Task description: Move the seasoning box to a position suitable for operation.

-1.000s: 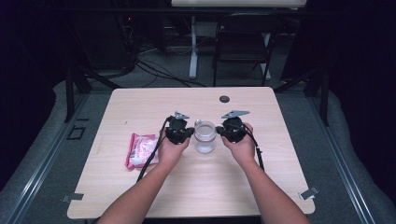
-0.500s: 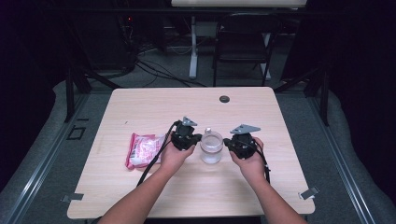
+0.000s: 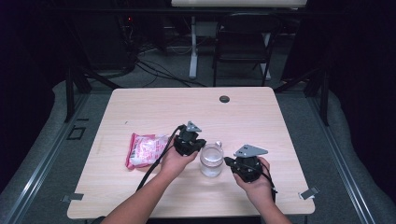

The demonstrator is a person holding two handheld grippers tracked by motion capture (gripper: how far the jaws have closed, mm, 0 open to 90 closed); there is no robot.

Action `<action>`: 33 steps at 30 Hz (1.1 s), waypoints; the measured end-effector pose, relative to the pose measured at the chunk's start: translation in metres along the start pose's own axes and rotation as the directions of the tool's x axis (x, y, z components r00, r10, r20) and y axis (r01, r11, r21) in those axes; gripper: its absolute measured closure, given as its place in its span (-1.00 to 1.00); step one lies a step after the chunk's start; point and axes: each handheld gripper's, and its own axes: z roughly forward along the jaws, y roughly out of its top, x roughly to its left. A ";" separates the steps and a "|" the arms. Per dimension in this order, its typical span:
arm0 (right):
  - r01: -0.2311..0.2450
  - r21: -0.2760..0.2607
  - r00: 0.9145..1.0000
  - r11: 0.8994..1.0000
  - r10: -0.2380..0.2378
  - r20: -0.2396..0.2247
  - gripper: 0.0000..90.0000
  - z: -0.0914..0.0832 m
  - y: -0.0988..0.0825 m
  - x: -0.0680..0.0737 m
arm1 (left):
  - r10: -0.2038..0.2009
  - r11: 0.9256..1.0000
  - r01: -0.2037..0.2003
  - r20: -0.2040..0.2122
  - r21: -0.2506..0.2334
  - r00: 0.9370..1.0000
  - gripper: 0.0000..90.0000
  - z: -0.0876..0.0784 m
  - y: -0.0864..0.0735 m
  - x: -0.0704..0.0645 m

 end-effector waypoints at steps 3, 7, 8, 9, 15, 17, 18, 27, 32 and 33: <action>0.019 0.006 0.999 1.000 -0.019 -0.031 1.00 0.005 0.003 0.007 | -0.018 1.000 0.017 -0.029 -0.025 0.999 0.91 -0.015 -0.005 0.007; 0.042 0.007 0.998 0.999 -0.041 -0.055 1.00 0.011 0.006 0.013 | -0.046 0.998 0.044 -0.033 -0.048 0.998 0.90 -0.032 -0.014 0.014; 0.052 0.005 0.996 0.999 -0.052 -0.070 1.00 0.015 0.009 0.016 | -0.053 0.997 0.051 -0.032 -0.053 0.998 0.90 -0.035 -0.017 0.014; 0.056 0.004 0.995 0.998 -0.056 -0.077 0.99 0.017 0.011 0.017 | -0.054 0.997 0.053 -0.028 -0.056 0.998 0.90 -0.042 -0.021 0.015; 0.070 -0.010 0.993 0.997 -0.071 -0.096 0.91 0.026 0.016 0.018 | -0.053 0.994 0.049 -0.033 -0.098 0.998 0.82 -0.065 -0.039 0.015; 0.073 -0.003 0.995 0.997 -0.073 -0.070 0.86 0.026 0.015 0.012 | -0.062 0.992 0.059 -0.025 -0.107 0.998 0.78 -0.070 -0.044 0.016; 0.069 -0.003 0.996 0.998 -0.069 -0.056 0.84 0.028 0.015 0.008 | -0.070 0.991 0.067 -0.027 -0.117 0.997 0.75 -0.072 -0.046 0.016; 0.017 0.035 0.999 0.999 -0.016 -0.040 0.64 0.066 0.016 -0.024 | -0.069 0.989 0.063 -0.036 -0.133 0.997 0.55 -0.083 -0.066 0.013; 0.022 0.054 0.999 0.998 -0.020 -0.042 0.65 0.081 0.014 -0.026 | -0.086 0.988 0.078 -0.052 -0.135 0.995 0.40 -0.085 -0.082 0.013; 0.023 0.058 0.999 0.998 -0.021 -0.043 0.66 0.084 0.014 -0.027 | -0.089 0.988 0.081 -0.052 -0.133 0.995 0.39 -0.085 -0.086 0.014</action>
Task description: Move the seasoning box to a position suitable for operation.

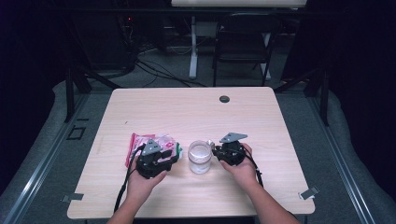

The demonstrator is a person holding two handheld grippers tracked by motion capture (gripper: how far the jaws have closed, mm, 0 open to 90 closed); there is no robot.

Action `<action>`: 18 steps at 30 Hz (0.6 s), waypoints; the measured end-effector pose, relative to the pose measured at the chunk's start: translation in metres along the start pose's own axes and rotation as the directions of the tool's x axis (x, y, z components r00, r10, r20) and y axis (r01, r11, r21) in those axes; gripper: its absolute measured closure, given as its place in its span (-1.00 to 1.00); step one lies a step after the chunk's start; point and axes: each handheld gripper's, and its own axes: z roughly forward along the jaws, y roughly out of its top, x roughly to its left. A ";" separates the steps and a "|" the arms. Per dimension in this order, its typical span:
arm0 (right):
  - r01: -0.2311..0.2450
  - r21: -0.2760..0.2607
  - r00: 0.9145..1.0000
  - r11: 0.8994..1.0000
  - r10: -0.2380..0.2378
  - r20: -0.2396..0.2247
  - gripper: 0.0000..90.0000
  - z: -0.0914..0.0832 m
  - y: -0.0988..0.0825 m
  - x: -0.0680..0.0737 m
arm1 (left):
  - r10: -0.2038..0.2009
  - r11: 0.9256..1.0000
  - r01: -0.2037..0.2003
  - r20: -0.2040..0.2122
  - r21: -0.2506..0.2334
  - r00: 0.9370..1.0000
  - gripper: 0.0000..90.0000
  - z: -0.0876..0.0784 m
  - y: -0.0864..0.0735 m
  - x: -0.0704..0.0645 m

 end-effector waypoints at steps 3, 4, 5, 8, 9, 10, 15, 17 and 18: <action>-0.016 0.009 1.000 1.000 0.016 0.000 0.68 0.008 0.001 -0.002 | -0.015 1.000 0.015 0.001 0.002 1.000 0.36 -0.001 -0.008 0.000; -0.016 0.009 1.000 1.000 0.016 0.000 0.68 0.008 0.001 -0.002 | -0.015 1.000 0.015 0.001 0.002 1.000 0.35 -0.001 -0.008 0.000; -0.015 0.008 1.000 1.000 0.015 0.000 0.70 0.009 0.002 -0.001 | -0.011 1.000 0.011 0.000 0.006 1.000 0.35 -0.002 -0.010 0.000; 0.001 0.010 1.000 1.000 -0.001 0.013 0.74 0.015 0.005 0.000 | 0.000 1.000 0.000 -0.002 0.001 1.000 0.32 -0.006 -0.015 -0.002; -0.007 0.005 1.000 1.000 0.007 0.011 0.77 0.017 0.005 0.001 | -0.001 1.000 0.001 0.001 -0.002 1.000 0.31 -0.007 -0.016 -0.003; -0.001 0.013 1.000 1.000 0.001 0.005 0.79 0.018 0.005 0.000 | -0.002 1.000 0.002 0.002 -0.007 1.000 0.30 -0.008 -0.017 -0.002; 0.002 0.013 1.000 1.000 -0.002 0.018 0.88 0.018 0.005 0.000 | -0.015 1.000 0.016 0.012 -0.012 1.000 0.29 -0.007 -0.019 -0.003; 0.013 0.013 0.999 1.000 -0.013 0.038 0.90 0.016 0.005 0.003 | -0.012 1.000 0.012 0.014 -0.011 1.000 0.29 -0.007 -0.018 -0.003; 0.025 0.020 0.998 0.999 -0.026 0.050 0.91 0.015 0.005 0.004 | -0.008 1.000 0.008 0.024 -0.013 1.000 0.29 -0.006 -0.017 -0.004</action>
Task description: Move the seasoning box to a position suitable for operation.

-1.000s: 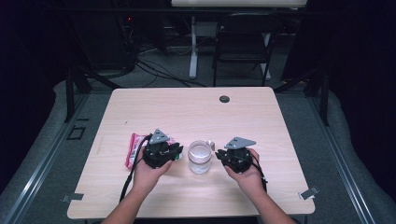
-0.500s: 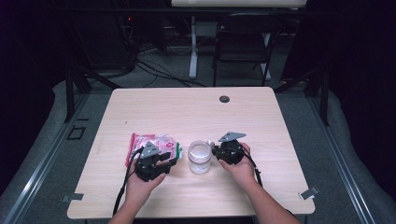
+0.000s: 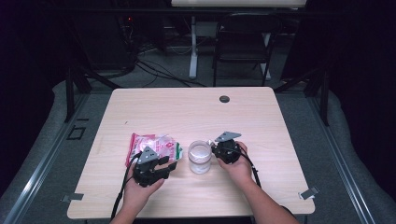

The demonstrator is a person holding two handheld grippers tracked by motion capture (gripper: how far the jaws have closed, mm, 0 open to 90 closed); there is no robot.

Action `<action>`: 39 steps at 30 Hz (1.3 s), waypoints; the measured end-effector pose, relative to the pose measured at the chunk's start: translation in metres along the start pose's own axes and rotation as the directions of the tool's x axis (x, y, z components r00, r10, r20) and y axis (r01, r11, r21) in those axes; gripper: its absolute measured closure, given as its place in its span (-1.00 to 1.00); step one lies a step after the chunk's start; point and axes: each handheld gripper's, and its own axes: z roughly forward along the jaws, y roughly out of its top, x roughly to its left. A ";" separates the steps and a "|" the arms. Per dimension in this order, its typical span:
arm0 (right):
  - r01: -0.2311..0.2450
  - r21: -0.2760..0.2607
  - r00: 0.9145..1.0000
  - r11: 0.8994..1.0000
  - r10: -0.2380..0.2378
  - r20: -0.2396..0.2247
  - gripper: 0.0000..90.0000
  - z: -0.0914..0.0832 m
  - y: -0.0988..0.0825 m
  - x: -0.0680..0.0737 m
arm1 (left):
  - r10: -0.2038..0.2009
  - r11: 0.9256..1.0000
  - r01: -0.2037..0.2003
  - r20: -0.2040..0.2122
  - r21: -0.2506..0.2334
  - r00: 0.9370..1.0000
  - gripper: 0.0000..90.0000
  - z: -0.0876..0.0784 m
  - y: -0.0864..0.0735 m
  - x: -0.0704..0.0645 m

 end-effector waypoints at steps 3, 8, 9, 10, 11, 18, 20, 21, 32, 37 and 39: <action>-0.021 -0.002 1.000 1.000 0.021 0.012 0.90 -0.004 -0.004 0.002 | 0.017 1.000 -0.017 0.023 0.010 1.000 0.29 0.002 0.003 -0.002; -0.063 0.010 0.997 0.998 0.062 0.052 0.87 -0.020 -0.016 0.012 | 0.047 0.999 -0.048 0.047 0.017 0.998 0.29 0.009 0.010 -0.005; -0.058 0.018 0.997 0.998 0.057 0.060 0.87 -0.023 -0.017 0.013 | 0.044 0.999 -0.045 0.052 0.013 0.998 0.29 0.011 0.012 -0.006; -0.069 0.014 0.995 0.998 0.068 0.069 0.86 -0.026 -0.020 0.016 | 0.056 0.998 -0.056 0.059 0.013 0.997 0.29 0.012 0.014 -0.007; -0.076 0.025 0.995 0.997 0.074 0.073 0.85 -0.030 -0.022 0.018 | 0.057 0.998 -0.058 0.062 0.016 0.996 0.29 0.014 0.016 -0.008; -0.062 0.035 0.992 0.997 0.057 0.112 0.79 -0.049 -0.037 0.035 | 0.095 0.995 -0.095 0.068 -0.008 0.993 0.29 0.021 0.031 -0.010; -0.090 0.040 0.993 0.995 0.087 0.083 0.72 -0.060 -0.045 0.040 | 0.085 0.996 -0.084 0.072 -0.019 0.994 0.29 0.025 0.037 -0.007; -0.085 0.052 0.993 0.995 0.081 0.082 0.67 -0.063 -0.046 0.040 | 0.089 0.996 -0.088 0.071 -0.018 0.993 0.29 0.025 0.038 -0.006; -0.165 -0.014 0.985 0.986 0.166 0.048 0.25 -0.096 -0.048 0.032 | 0.089 0.996 -0.088 0.047 -0.032 0.995 0.24 0.025 0.042 0.000; -0.205 -0.042 0.976 0.978 0.207 0.071 0.12 -0.105 -0.035 0.021 | 0.072 0.997 -0.069 0.060 -0.039 0.996 0.19 0.021 0.042 0.000; -0.214 -0.041 0.974 0.976 0.217 0.065 0.14 -0.107 -0.032 0.019 | 0.068 0.997 -0.066 0.057 -0.044 0.996 0.17 0.020 0.041 -0.001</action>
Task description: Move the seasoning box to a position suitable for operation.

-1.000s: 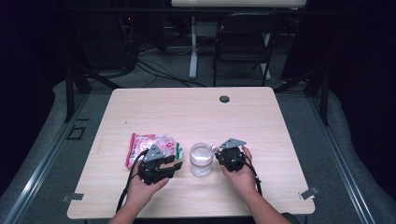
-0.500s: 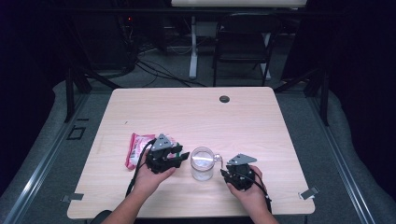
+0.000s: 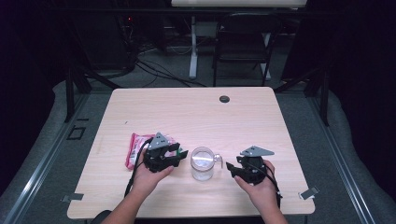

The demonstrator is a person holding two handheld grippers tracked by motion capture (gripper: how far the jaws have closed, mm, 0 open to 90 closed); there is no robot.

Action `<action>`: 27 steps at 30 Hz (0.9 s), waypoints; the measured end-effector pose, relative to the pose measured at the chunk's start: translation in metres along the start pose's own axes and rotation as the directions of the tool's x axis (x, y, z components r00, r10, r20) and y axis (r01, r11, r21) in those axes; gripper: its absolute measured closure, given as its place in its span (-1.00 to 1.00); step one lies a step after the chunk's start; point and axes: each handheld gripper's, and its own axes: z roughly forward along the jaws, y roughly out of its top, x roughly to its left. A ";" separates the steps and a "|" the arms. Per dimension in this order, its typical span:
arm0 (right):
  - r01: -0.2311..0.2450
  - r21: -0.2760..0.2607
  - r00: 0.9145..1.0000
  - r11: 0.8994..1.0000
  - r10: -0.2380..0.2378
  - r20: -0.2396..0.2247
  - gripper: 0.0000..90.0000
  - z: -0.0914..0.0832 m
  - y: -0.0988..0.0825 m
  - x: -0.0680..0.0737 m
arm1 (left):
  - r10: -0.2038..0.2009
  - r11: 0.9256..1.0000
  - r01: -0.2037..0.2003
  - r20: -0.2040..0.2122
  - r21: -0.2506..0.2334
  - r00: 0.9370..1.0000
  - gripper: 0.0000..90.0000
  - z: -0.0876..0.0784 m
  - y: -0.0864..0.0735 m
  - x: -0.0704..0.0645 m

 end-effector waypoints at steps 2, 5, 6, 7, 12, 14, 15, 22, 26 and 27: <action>-0.017 0.016 1.000 1.000 0.017 -0.025 0.23 0.000 0.004 -0.001 | -0.003 1.000 0.003 0.003 -0.002 1.000 0.14 -0.002 -0.001 -0.001; -0.017 0.027 0.999 0.999 0.018 -0.031 0.28 -0.001 0.011 0.001 | -0.018 1.000 0.018 0.002 -0.006 1.000 0.11 -0.003 -0.002 -0.001; -0.016 0.022 0.999 1.000 0.017 -0.034 0.29 -0.001 0.014 0.002 | -0.020 1.000 0.020 0.000 -0.010 1.000 0.08 -0.004 -0.003 0.000; -0.016 0.022 0.999 1.000 0.017 -0.034 0.29 -0.001 0.014 0.002 | -0.020 1.000 0.020 0.000 -0.010 1.000 0.08 -0.004 -0.003 0.000; -0.015 -0.016 1.000 1.000 0.015 -0.027 0.38 -0.004 0.032 0.012 | -0.051 0.999 0.051 0.008 -0.011 0.999 0.15 -0.007 -0.005 0.002; -0.022 -0.014 0.999 1.000 0.021 -0.042 0.46 -0.004 0.037 0.014 | -0.051 0.999 0.051 0.016 -0.002 0.999 0.22 -0.007 -0.006 0.001; -0.022 -0.012 0.999 1.000 0.022 -0.045 0.48 -0.004 0.039 0.015 | -0.044 0.999 0.044 0.011 0.002 0.999 0.24 -0.007 -0.006 0.001; -0.049 -0.007 0.997 0.999 0.048 -0.061 0.59 -0.003 0.051 0.019 | -0.066 0.998 0.066 0.022 -0.002 0.998 0.30 -0.009 -0.006 0.000; -0.076 0.002 0.995 0.997 0.076 -0.063 0.69 0.001 0.056 0.019 | -0.058 0.998 0.057 0.045 0.017 0.997 0.49 -0.008 -0.007 -0.001; -0.085 0.009 0.994 0.996 0.085 -0.061 0.72 0.003 0.057 0.020 | -0.050 0.998 0.049 0.053 0.028 0.997 0.56 -0.007 -0.007 -0.001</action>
